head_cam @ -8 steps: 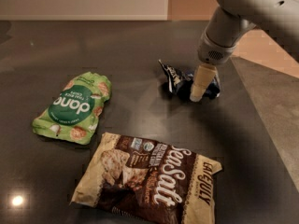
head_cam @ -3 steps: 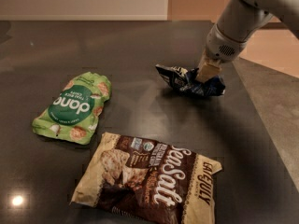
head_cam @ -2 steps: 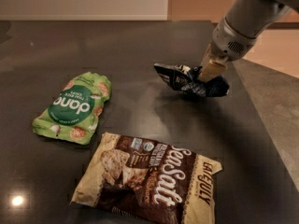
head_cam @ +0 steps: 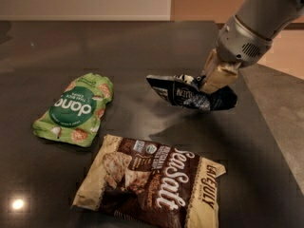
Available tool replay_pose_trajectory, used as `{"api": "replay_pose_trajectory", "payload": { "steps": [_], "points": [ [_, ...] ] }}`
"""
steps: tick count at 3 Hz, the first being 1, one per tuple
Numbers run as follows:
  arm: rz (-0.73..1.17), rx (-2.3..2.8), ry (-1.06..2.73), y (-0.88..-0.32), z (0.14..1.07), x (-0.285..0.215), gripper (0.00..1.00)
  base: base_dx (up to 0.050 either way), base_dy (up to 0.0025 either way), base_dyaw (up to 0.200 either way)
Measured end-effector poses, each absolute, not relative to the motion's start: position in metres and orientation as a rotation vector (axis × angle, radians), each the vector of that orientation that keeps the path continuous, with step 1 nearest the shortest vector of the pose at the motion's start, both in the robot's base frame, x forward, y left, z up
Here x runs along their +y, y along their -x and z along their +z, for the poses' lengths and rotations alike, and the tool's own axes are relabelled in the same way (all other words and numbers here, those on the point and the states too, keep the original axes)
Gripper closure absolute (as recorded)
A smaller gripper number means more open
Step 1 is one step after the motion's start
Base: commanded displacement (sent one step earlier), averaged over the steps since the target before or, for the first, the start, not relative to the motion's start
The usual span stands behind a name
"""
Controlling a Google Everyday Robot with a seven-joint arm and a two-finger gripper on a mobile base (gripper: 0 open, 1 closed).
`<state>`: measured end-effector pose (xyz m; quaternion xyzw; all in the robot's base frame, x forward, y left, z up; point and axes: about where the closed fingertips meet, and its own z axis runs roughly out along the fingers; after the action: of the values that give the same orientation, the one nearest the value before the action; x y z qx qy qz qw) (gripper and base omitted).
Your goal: Move blue chip bag near brown chip bag
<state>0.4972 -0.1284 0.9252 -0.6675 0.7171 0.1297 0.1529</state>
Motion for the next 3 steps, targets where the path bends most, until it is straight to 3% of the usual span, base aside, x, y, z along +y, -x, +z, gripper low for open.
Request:
{"api": "replay_pose_trajectory", "payload": {
  "steps": [2, 3],
  "points": [
    [0.426, 1.971, 2.03, -0.433, 0.943, -0.109, 1.0, 0.0, 0.0, 0.0],
    [0.452, 1.935, 2.061, -0.411, 0.949, -0.097, 0.84, 0.0, 0.0, 0.0]
  ]
}}
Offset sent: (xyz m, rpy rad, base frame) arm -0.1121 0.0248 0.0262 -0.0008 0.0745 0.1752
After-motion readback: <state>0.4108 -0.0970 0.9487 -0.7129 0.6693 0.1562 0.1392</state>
